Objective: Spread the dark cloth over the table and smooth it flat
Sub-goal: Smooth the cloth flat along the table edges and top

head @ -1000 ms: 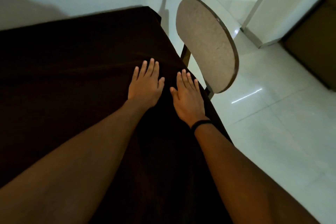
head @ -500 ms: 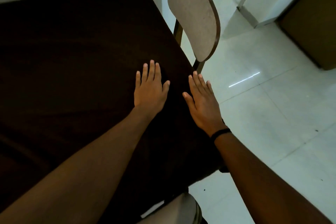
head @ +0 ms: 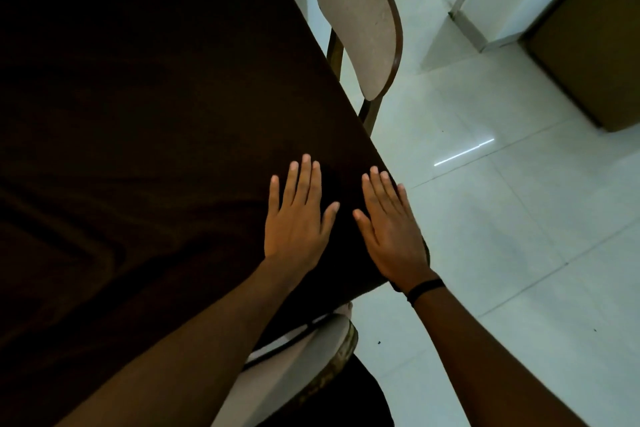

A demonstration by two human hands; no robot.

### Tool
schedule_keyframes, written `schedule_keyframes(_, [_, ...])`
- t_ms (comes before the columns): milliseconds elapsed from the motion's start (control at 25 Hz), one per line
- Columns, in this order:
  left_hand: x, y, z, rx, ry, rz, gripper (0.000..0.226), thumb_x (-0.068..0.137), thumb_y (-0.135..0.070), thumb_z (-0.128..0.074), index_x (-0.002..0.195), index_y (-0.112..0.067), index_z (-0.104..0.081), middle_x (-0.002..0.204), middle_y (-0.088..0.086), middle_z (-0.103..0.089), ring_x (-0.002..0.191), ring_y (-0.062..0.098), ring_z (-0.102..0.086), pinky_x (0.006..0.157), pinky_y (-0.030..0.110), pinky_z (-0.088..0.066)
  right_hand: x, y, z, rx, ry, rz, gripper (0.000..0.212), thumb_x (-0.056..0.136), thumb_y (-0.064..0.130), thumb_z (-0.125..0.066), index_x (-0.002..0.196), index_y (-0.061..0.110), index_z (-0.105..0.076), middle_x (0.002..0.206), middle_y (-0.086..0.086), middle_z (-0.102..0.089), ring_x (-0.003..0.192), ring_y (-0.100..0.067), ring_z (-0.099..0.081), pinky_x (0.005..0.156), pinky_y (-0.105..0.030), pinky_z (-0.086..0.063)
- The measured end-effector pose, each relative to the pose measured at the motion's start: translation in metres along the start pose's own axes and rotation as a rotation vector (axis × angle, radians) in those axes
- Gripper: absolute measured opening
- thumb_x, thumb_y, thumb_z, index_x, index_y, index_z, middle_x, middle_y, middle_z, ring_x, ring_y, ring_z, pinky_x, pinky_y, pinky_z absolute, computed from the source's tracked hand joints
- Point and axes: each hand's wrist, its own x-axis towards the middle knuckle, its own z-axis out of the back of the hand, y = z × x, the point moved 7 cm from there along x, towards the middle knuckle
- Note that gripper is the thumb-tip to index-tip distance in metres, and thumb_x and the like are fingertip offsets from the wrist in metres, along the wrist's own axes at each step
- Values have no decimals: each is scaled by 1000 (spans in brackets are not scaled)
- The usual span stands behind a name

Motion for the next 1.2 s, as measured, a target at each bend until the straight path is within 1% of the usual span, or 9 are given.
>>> schedule_keyframes(160, [-43,-14,-14,54,75,-75,71,96,-56,-5,153,-15,5,162,6,7,148,20,11,119,44,7,-33,-6,-6,-113,40,50,59,99,44,-20,149,13,-19,157,-8,-20,146,-20,-12,119,-46,-15])
schedule_keyframes(360, [-50,-29,-19,-4,129,-91,66,97,-50,-4,151,-15,7,162,6,10,146,18,17,118,38,12,-24,4,-4,-52,27,18,57,99,39,-21,149,11,-14,158,-8,-13,146,-18,-4,119,-40,-5])
schedule_keyframes(480, [-52,-7,-12,-48,100,-22,66,97,-49,-6,152,-15,2,163,5,6,147,16,15,117,36,12,-26,12,-10,-88,52,57,56,100,36,-24,149,12,-13,159,-9,-13,146,-18,-4,120,-41,-4])
schedule_keyframes(640, [-69,46,-1,-35,84,87,70,97,-54,-10,152,-14,5,162,5,10,147,17,15,118,36,11,-18,17,-3,-34,13,-1,56,100,34,-27,149,9,-15,159,-11,-14,147,-20,-5,120,-40,-3])
schedule_keyframes(800, [-76,45,-1,-75,86,37,66,99,-49,-15,152,-15,4,163,5,7,146,15,16,118,36,10,2,90,-27,-40,121,217,59,98,41,-16,149,12,-9,159,-9,-6,146,-17,2,118,-36,2])
schedule_keyframes(880, [-82,66,5,-87,38,95,66,98,-48,-18,152,-16,0,163,5,2,146,13,13,118,35,10,3,90,-32,-117,134,259,60,98,42,-14,149,13,-9,160,-9,-9,147,-18,-2,119,-37,1])
schedule_keyframes(1040, [-128,174,25,-41,-41,373,73,96,-57,-16,153,-13,-5,163,8,-3,148,18,4,118,35,5,-3,63,-23,-86,103,155,57,100,37,-24,149,11,-13,159,-11,-13,147,-20,-5,119,-38,-2])
schedule_keyframes(1120, [-145,199,30,-21,-16,427,77,94,-60,-13,153,-12,-2,163,9,0,149,19,5,119,35,5,8,92,-21,-92,73,171,57,99,36,-24,148,8,-14,158,-14,-15,147,-22,-7,119,-38,-1])
schedule_keyframes(1200, [-144,193,28,-24,-24,419,74,95,-56,-16,153,-11,-2,162,9,0,149,20,5,119,34,6,25,150,-28,-14,75,242,59,98,36,-26,148,7,-14,158,-15,-15,146,-23,-8,118,-38,-1])
